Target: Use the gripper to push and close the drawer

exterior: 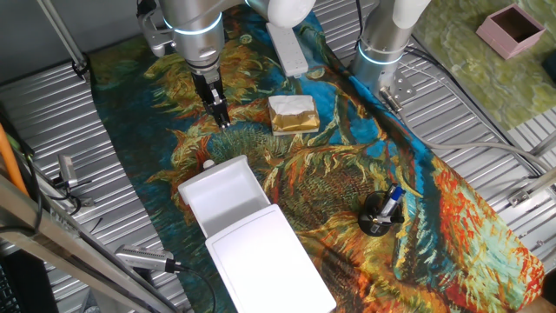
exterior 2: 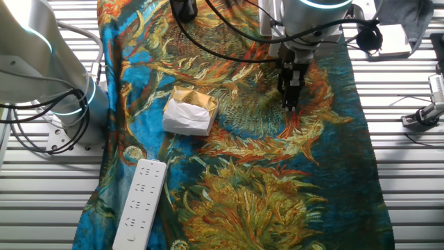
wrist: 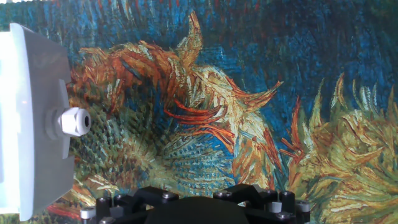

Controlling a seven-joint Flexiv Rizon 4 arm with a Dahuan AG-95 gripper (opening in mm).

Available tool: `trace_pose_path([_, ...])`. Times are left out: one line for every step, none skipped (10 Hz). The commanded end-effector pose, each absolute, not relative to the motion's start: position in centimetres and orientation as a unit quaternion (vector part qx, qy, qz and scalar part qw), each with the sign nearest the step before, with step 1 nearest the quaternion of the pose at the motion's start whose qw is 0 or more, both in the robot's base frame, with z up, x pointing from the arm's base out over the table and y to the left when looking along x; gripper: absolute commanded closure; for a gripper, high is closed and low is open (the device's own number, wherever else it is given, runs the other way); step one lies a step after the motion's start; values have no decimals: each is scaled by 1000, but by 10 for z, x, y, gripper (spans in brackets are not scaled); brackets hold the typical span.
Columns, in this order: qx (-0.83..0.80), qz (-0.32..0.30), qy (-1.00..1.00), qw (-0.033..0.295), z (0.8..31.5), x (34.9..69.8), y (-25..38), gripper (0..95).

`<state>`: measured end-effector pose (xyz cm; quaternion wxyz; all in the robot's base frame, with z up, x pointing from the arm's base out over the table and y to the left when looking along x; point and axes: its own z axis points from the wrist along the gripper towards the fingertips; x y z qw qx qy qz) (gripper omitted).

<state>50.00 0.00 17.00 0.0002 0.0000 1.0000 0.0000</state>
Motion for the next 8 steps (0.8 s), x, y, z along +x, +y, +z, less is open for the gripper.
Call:
trace_pose_path([-57,57,997,11,170,500,0,950])
trace_pose_path([-57,52,997,9,170,500,0,950])
trace_pose_path([-57,49,997,9,170,500,0,950])
trace_pose_path([-57,49,997,8,170,500,0,950])
trace_pose_path([-57,49,997,8,170,500,0,950])
trace_pose_path([-57,49,997,8,170,500,0,950])
trace_pose_path([-57,49,997,8,170,500,0,950])
trace_pose_path([-57,49,997,8,170,500,0,950])
